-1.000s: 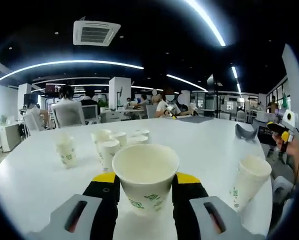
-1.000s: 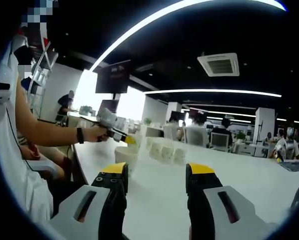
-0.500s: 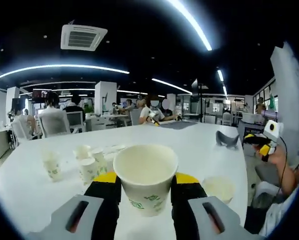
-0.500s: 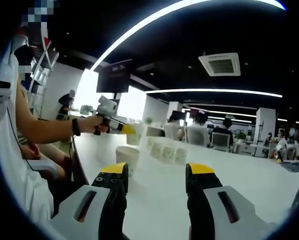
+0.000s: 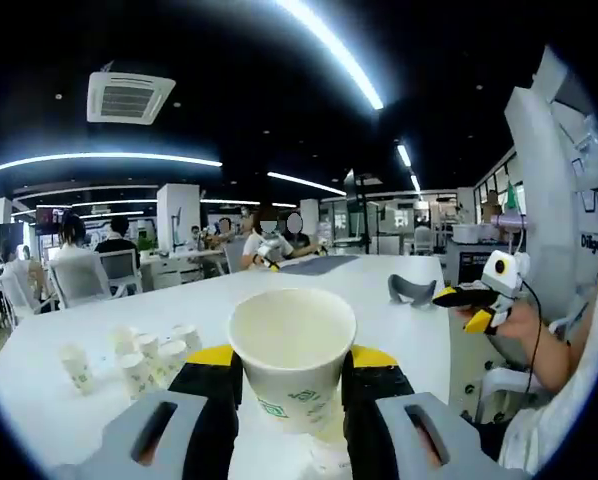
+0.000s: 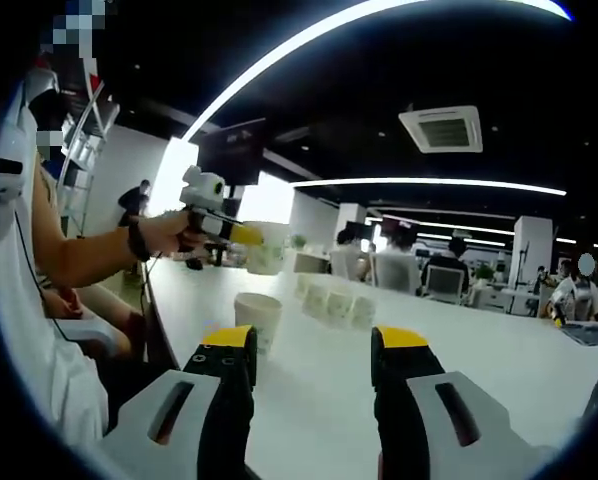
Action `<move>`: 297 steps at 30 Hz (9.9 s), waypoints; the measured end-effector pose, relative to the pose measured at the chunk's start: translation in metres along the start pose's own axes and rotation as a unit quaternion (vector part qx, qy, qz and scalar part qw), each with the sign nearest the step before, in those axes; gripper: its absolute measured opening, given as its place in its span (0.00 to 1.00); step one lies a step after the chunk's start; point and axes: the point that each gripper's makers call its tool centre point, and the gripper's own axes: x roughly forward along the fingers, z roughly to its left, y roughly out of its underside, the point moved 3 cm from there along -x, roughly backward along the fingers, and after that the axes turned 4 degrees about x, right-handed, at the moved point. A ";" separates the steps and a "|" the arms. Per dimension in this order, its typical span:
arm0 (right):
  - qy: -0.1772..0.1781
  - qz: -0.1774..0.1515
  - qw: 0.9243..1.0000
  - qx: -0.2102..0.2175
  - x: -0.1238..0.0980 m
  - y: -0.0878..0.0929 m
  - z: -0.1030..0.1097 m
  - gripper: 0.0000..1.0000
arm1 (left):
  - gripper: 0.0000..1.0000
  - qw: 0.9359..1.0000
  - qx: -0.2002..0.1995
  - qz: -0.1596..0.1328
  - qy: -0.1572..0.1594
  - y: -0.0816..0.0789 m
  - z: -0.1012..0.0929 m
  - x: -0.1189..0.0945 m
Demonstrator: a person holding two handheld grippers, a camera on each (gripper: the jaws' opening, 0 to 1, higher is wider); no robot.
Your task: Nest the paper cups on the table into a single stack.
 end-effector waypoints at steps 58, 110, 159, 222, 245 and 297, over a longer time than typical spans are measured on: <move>-0.001 0.002 1.000 0.000 0.000 0.002 -0.004 0.48 | 0.71 1.000 -0.019 0.019 0.010 0.065 -0.031 0.014; -0.049 0.006 0.993 0.103 0.156 0.030 -0.096 0.54 | 0.63 0.996 -0.014 -0.032 -0.084 0.055 -0.061 -0.086; -0.086 0.196 0.976 0.035 0.418 0.101 -0.089 0.46 | 0.57 0.993 -0.017 -0.014 -0.114 0.066 -0.021 -0.100; -0.330 -0.100 0.922 0.178 0.220 -0.042 -0.029 0.40 | 0.52 0.972 -0.048 -0.105 0.206 0.007 0.047 0.071; -0.283 -0.004 0.953 0.106 0.230 0.013 -0.042 0.41 | 0.41 0.977 -0.066 -0.149 0.139 -0.024 0.062 0.094; -0.209 0.079 0.966 0.129 0.239 0.024 -0.059 0.62 | 0.02 0.985 0.174 0.007 0.013 -0.016 0.060 0.105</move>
